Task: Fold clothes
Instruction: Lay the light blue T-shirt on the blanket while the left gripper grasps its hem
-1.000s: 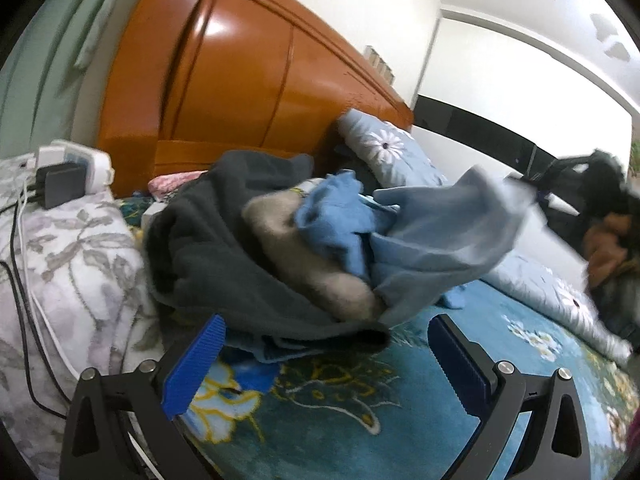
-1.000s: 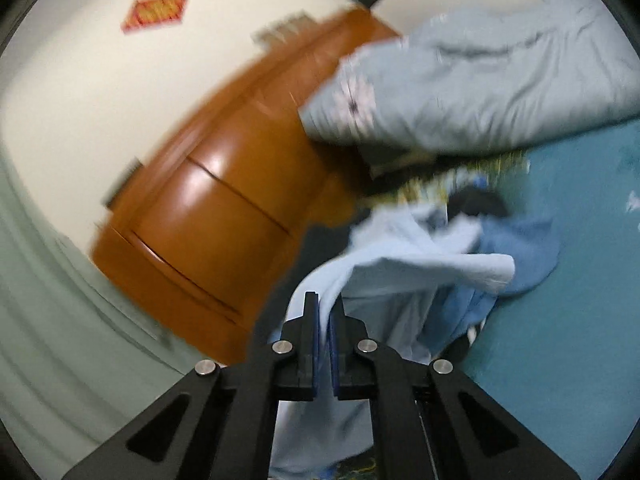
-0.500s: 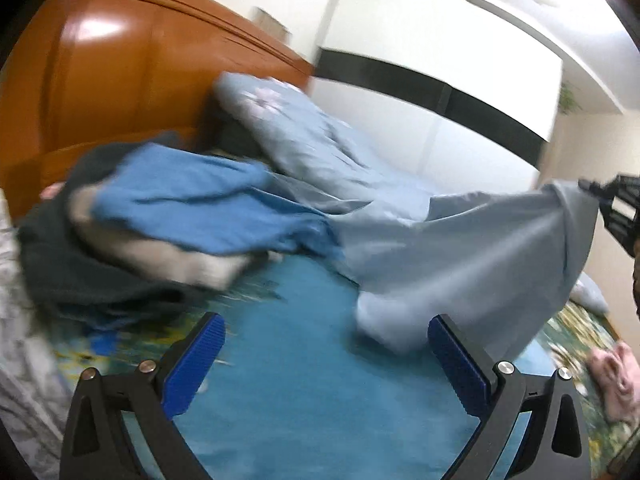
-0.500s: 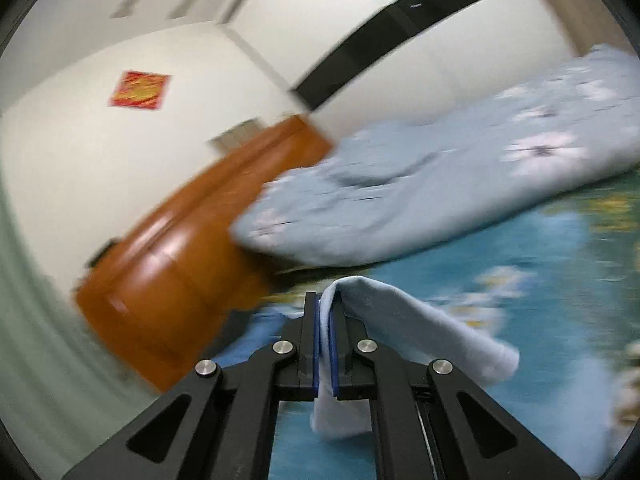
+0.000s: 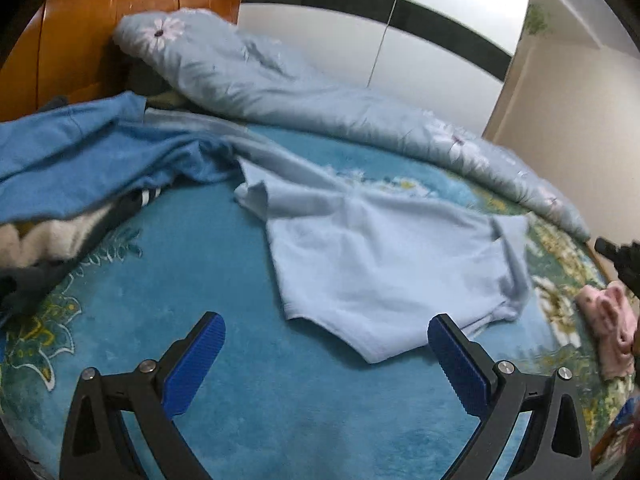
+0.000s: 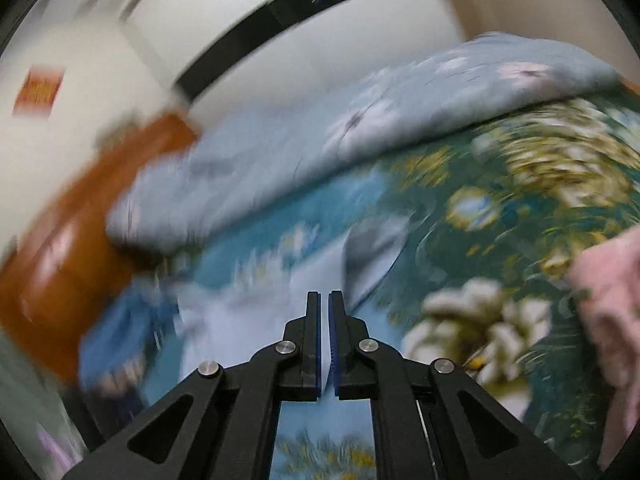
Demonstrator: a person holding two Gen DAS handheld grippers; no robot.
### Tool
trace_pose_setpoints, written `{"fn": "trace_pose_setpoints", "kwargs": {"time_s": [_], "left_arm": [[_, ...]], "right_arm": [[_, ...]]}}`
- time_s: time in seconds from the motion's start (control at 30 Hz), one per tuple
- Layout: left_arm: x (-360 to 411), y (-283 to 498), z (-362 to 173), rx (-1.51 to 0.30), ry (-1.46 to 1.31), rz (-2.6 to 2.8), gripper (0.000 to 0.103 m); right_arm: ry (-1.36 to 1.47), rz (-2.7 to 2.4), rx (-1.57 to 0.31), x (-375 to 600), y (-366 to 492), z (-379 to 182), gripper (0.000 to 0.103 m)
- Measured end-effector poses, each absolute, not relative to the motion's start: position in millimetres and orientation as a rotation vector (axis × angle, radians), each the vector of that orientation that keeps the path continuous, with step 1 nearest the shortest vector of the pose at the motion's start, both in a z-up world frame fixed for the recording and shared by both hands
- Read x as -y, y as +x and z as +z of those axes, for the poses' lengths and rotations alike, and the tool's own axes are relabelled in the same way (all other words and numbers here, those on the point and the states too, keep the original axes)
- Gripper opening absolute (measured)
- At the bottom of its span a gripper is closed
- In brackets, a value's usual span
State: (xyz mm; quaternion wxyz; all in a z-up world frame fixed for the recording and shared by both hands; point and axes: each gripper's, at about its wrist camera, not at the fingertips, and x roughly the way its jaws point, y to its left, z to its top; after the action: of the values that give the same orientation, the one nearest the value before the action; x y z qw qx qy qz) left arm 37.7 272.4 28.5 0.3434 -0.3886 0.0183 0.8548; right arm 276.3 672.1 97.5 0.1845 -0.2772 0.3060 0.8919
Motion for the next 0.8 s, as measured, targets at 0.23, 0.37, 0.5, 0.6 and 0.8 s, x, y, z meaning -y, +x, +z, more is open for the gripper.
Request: {"fn": "trace_pose_setpoints", "kwargs": {"time_s": [0.23,0.37,0.5,0.6,0.8], "left_arm": [[-249,24,22,-0.134,-1.01,2.271,0.103],[-236,18,20,-0.153,-1.01,2.277,0.103],[-227,13,19,-0.197,-1.028,2.284,0.103],[-225,10,22,-0.204,-1.027,2.265,0.103],[-244,18,26,-0.384,-0.948,2.174,0.103]], "right_arm": [[-1.234,2.835,-0.498,-528,194,25,0.052],[-1.284,2.868,-0.11,-482,166,6,0.052],[-1.25,2.823,0.271,-463,147,1,0.052],[-1.295,2.751,0.46,-462,136,-9,0.052],[-1.375,2.74,0.536,-462,128,-24,0.052]]}}
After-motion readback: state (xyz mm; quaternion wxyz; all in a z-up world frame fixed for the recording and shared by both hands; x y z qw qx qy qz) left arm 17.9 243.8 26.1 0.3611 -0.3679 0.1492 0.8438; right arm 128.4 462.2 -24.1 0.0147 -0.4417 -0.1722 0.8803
